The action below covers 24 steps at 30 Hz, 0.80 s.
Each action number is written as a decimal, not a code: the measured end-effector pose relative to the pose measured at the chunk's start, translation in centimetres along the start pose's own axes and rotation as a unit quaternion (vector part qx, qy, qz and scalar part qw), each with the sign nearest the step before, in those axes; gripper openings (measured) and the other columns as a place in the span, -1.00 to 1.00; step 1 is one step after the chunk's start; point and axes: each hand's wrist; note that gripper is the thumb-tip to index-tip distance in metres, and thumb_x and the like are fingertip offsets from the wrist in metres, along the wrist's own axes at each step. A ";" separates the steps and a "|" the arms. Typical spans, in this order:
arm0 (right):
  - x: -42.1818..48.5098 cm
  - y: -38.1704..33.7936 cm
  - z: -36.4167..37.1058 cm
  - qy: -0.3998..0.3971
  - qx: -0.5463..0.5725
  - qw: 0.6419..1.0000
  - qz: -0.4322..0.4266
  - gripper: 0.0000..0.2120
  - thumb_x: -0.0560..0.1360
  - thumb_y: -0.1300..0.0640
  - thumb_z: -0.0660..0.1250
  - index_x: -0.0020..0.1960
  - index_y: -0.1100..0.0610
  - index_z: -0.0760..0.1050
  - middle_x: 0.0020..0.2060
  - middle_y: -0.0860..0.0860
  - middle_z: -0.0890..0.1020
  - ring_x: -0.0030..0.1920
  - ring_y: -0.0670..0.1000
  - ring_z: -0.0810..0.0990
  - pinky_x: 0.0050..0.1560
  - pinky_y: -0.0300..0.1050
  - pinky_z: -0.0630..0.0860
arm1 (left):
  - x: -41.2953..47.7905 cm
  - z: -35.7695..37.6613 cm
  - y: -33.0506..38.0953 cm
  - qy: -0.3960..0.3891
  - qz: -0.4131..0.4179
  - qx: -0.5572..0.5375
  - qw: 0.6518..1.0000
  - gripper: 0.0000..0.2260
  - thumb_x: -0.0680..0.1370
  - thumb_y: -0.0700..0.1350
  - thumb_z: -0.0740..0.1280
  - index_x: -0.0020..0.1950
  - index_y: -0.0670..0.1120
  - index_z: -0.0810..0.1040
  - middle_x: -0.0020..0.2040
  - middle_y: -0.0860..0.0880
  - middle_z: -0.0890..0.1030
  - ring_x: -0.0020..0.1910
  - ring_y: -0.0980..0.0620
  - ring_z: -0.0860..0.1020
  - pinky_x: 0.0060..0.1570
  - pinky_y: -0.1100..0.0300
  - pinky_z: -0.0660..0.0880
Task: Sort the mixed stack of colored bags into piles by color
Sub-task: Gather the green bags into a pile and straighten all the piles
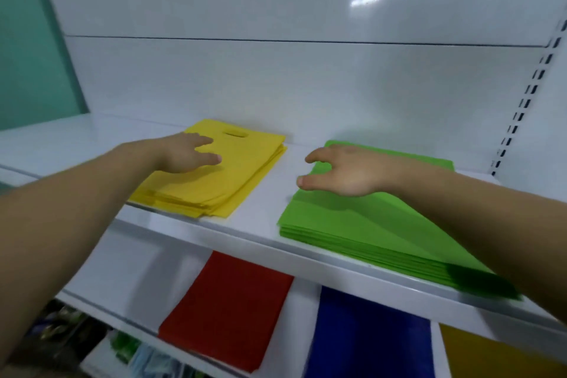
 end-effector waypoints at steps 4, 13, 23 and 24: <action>4.8 -4.1 0.4 0.003 -0.002 1.000 0.029 -0.33 0.49 -0.33 0.17 0.49 -0.01 0.23 0.47 0.04 0.29 0.45 0.06 0.27 0.38 -0.11 0.22 | -0.6 0.0 -4.9 -0.014 0.014 -0.002 1.000 -0.38 0.55 0.22 0.20 0.54 0.02 0.15 0.56 -0.08 0.08 0.53 -0.06 0.04 0.47 0.08 0.00; 12.8 -9.2 2.4 0.022 0.014 0.986 0.162 -0.26 0.49 -0.35 0.18 0.50 0.07 0.22 0.46 0.08 0.31 0.43 0.12 0.30 0.35 -0.06 0.25 | -0.8 -0.8 -12.8 -0.031 0.115 -0.001 0.993 -0.27 0.44 0.42 0.16 0.50 0.07 0.21 0.54 -0.05 0.14 0.52 -0.01 0.11 0.48 0.05 0.06; 17.6 -8.6 4.3 0.085 0.019 0.962 0.258 -0.20 0.48 -0.38 0.15 0.54 0.06 0.10 0.48 0.14 0.19 0.43 0.24 0.25 0.40 0.09 0.27 | -0.9 0.3 -15.4 -0.064 0.168 0.030 0.983 0.30 -0.17 0.72 -0.22 0.52 0.20 0.09 0.56 0.05 0.03 0.53 -0.03 -0.02 0.49 0.01 -0.02; 18.1 -8.4 4.4 0.082 0.020 0.961 0.263 -0.19 0.47 -0.40 0.14 0.54 0.06 0.09 0.48 0.14 0.18 0.44 0.24 0.24 0.40 0.10 0.26 | -1.0 0.3 -15.5 -0.060 0.170 0.033 0.983 0.30 -0.18 0.71 -0.23 0.52 0.21 0.07 0.56 0.07 0.02 0.53 -0.01 -0.03 0.49 0.01 -0.01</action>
Point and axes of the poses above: each hand's wrist, its own x-axis towards the middle knuckle, its own z-axis out of the palm, y = z × x
